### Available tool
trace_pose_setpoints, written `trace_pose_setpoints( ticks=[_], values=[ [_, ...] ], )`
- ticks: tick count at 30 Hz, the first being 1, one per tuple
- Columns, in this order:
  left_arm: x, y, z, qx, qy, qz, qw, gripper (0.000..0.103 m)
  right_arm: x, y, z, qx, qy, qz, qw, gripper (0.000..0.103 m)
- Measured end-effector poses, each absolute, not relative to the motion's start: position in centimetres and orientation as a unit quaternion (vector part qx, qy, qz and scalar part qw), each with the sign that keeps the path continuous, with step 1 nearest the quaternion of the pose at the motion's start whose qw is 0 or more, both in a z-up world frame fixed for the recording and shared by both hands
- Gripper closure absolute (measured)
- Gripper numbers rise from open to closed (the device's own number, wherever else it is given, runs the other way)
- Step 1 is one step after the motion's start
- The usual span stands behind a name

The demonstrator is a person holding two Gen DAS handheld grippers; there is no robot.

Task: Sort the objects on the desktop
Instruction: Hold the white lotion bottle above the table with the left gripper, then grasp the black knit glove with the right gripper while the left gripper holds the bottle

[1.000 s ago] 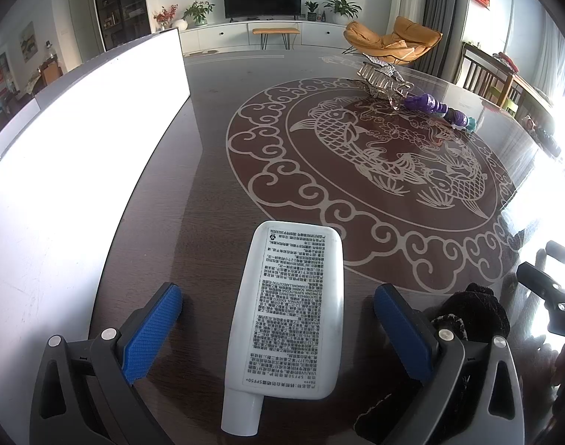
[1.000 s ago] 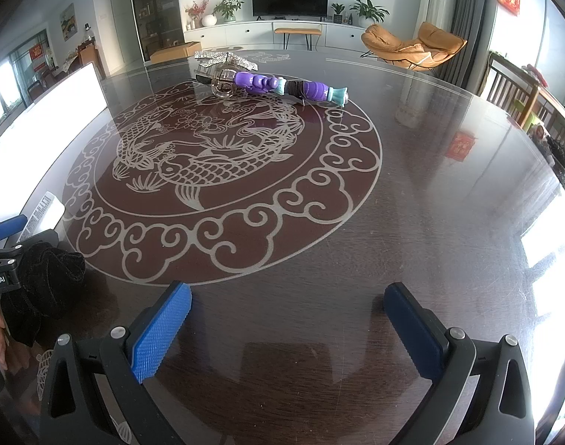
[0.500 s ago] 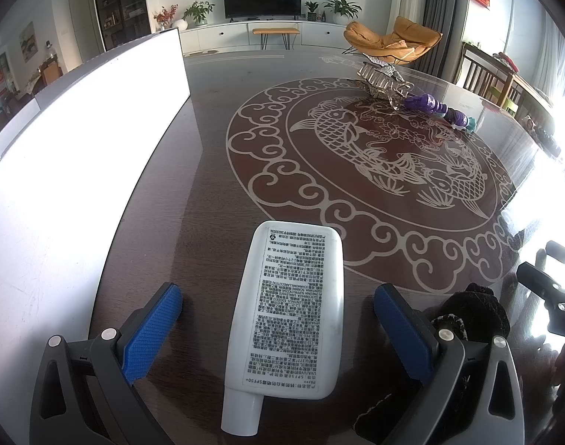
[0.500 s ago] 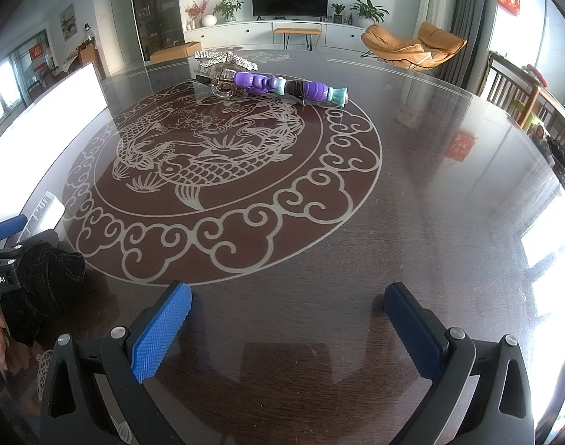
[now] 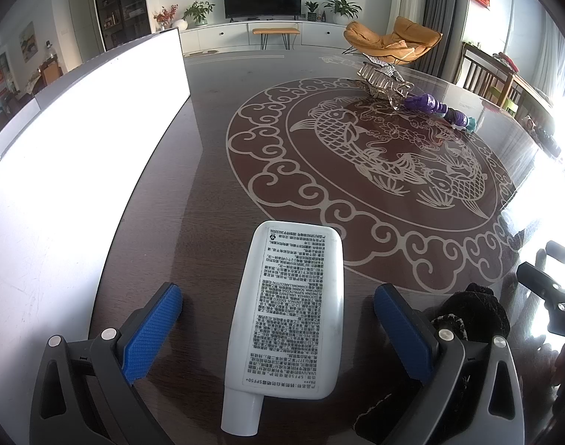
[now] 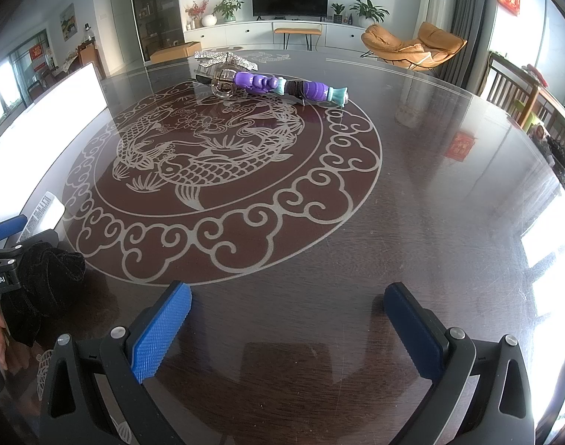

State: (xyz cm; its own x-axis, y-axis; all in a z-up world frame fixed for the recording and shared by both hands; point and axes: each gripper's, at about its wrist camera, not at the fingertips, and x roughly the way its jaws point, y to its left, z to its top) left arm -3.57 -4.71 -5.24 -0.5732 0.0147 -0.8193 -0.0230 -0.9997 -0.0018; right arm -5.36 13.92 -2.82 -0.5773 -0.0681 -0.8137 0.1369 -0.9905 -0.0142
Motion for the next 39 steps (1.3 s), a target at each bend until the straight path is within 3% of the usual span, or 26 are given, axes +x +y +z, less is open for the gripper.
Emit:
trace_pose_setpoints(
  ticks=[17,28,29,31,32,34,37,39],
  values=[
    [-3.4,-4.9,-5.2,-0.462,0.005,0.887,0.013,0.000,-5.4,13.9,-2.8,0.456,0.038,-0.887,0.058,0.000],
    [-3.3,-6.4,-4.9,-0.497,0.045,0.863,0.076,0.001,-5.4,13.9,-2.8,0.456,0.038,-0.887,0.058,0.000],
    [-3.0,-6.3,-4.8,-0.491,0.050,0.866,0.085,0.006,-5.4,13.9,-2.8,0.456,0.038,-0.887,0.058,0.000],
    [-2.4,-6.1,-4.2,-0.465,0.056,0.878,0.103,0.044,-5.4,13.9,-2.8,0.456,0.038,-0.887,0.058,0.000],
    [-2.5,-6.1,-4.1,-0.462,0.056,0.879,0.103,0.051,-5.3,13.9,-2.8,0.458,0.038,-0.886,0.058,0.000],
    [-2.6,-6.5,-3.9,-0.459,0.045,0.881,0.104,0.052,-4.2,13.8,-2.4,0.466,0.018,-0.883,0.057,0.000],
    [-2.1,-7.5,-4.1,-0.449,0.024,0.888,0.098,0.052,-1.5,12.1,-1.5,0.457,-0.079,-0.874,0.143,0.000],
    [-1.6,-7.9,-4.2,-0.446,0.018,0.890,0.093,0.052,-0.4,8.9,-1.0,0.462,-0.095,-0.858,0.203,0.000]
  ],
)
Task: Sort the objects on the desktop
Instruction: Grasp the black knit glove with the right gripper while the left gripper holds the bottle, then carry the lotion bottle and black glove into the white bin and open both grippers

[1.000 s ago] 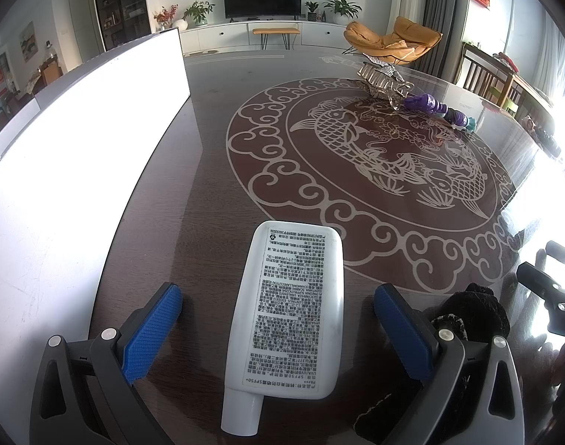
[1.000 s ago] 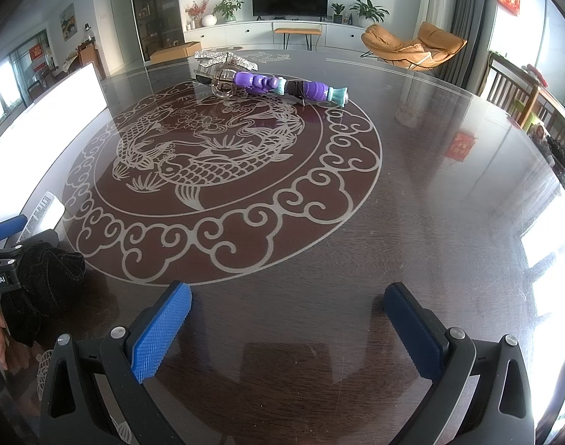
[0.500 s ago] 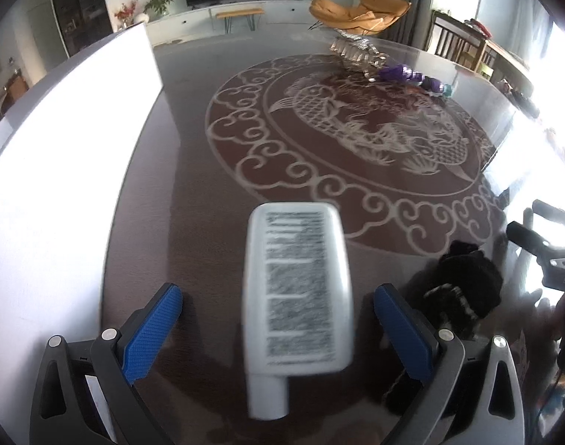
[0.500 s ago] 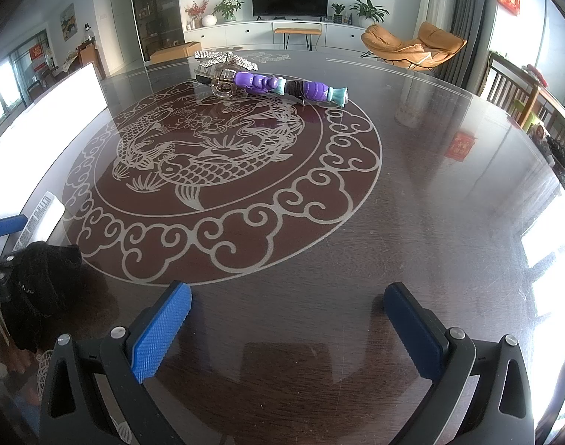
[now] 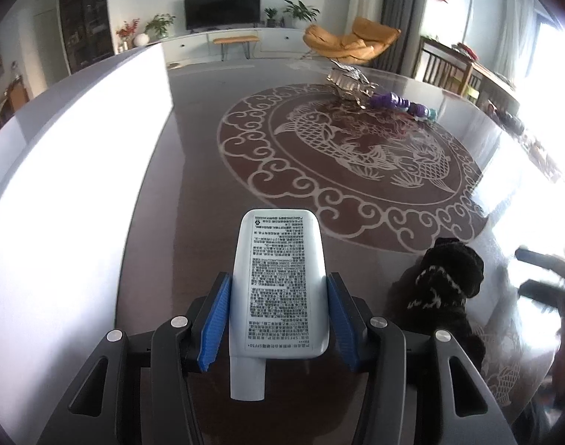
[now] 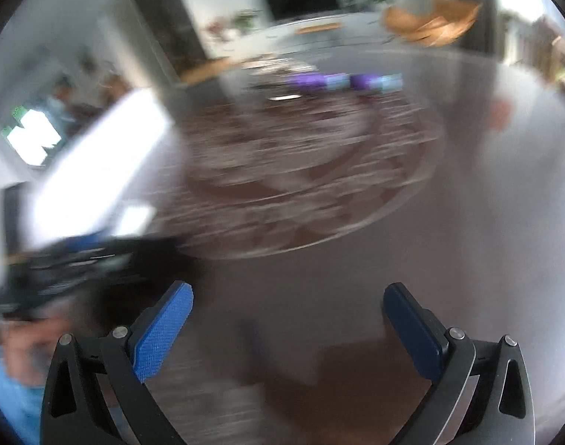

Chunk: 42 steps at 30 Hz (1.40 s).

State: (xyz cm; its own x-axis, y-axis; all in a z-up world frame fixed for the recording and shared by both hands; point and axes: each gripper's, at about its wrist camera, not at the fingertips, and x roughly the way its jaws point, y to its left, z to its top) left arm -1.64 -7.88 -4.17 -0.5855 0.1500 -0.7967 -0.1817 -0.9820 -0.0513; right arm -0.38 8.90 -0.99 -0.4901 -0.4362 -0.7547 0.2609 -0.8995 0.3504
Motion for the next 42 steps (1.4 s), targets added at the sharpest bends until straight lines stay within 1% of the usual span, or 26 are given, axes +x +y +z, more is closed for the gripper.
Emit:
trace_pose_setpoints(
  ticks=[1,3,6,7,8,9,11,13,18,21,24,27,31,34,35,37,39,40,41,42],
  values=[
    [-1.4,-8.1,-4.2,-0.445,0.015,0.891,0.091,0.052,-0.2,7.3,-0.8,0.466,-0.088,-0.852,0.224,0.001],
    [-0.6,-8.5,-4.2,-0.445,0.012,0.891,0.088,0.052,-0.5,3.7,-0.8,0.472,-0.059,-0.843,0.253,0.006],
    [0.5,-8.9,-4.3,-0.445,0.016,0.892,0.082,0.052,-1.7,0.7,-1.5,0.481,-0.027,-0.839,0.254,0.017],
    [0.7,-9.0,-4.3,-0.444,0.017,0.892,0.080,0.052,-2.0,0.1,-1.7,0.479,-0.014,-0.841,0.252,0.026],
    [1.1,-9.1,-4.3,-0.443,0.017,0.893,0.078,0.052,-2.1,-0.4,-1.7,0.472,0.003,-0.844,0.254,0.041],
    [1.5,-9.1,-4.3,-0.441,0.016,0.894,0.078,0.052,-2.2,-0.6,-1.7,0.474,0.010,-0.841,0.260,0.049],
    [2.1,-9.1,-4.2,-0.437,0.006,0.896,0.082,0.052,-1.8,-0.2,-1.2,0.464,0.019,-0.848,0.255,0.055],
    [2.9,-8.8,-3.4,-0.422,-0.005,0.902,0.089,0.052,-1.2,1.1,-0.6,0.452,0.019,-0.857,0.247,0.055],
    [4.1,-8.2,-0.8,-0.389,-0.040,0.913,0.113,0.052,-0.1,5.6,1.5,0.446,-0.011,-0.865,0.229,0.055],
    [5.1,-8.9,2.3,-0.363,-0.068,0.921,0.125,0.052,0.4,6.4,4.1,0.428,-0.024,-0.873,0.233,0.055],
    [6.0,-11.0,5.9,-0.336,-0.097,0.927,0.135,0.052,0.3,4.9,7.4,0.399,-0.035,-0.879,0.258,0.055],
    [6.8,-14.8,9.5,-0.311,-0.105,0.937,0.119,0.052,-0.2,1.1,11.0,0.370,-0.048,-0.876,0.304,0.055],
    [7.3,-21.1,11.9,-0.303,-0.109,0.945,0.063,0.052,-0.8,-6.8,14.6,0.345,-0.045,-0.857,0.381,0.055],
    [6.7,-26.2,11.6,-0.321,-0.088,0.943,-0.007,0.052,-1.2,-13.6,15.7,0.340,-0.027,-0.837,0.427,0.055],
    [6.1,-28.3,10.8,-0.339,-0.086,0.936,-0.034,0.052,-1.4,-16.0,15.4,0.346,-0.018,-0.829,0.439,0.055],
    [5.1,-30.5,9.3,-0.377,-0.084,0.920,-0.058,0.052,-2.0,-20.0,14.2,0.370,-0.003,-0.812,0.452,0.055],
    [4.0,-32.4,7.1,-0.430,-0.074,0.896,-0.085,0.051,-2.3,-22.5,12.8,0.398,0.006,-0.796,0.457,0.051],
    [3.6,-33.0,5.9,-0.457,-0.065,0.881,-0.103,0.051,-2.4,-23.8,11.6,0.419,0.013,-0.785,0.456,0.047],
    [3.2,-33.6,4.6,-0.482,-0.059,0.866,-0.119,0.050,-2.5,-25.0,10.3,0.443,0.025,-0.772,0.455,0.036],
    [3.1,-33.9,4.0,-0.491,-0.060,0.861,-0.122,0.039,-2.6,-25.7,9.4,0.459,0.034,-0.764,0.452,0.029]
  ],
)
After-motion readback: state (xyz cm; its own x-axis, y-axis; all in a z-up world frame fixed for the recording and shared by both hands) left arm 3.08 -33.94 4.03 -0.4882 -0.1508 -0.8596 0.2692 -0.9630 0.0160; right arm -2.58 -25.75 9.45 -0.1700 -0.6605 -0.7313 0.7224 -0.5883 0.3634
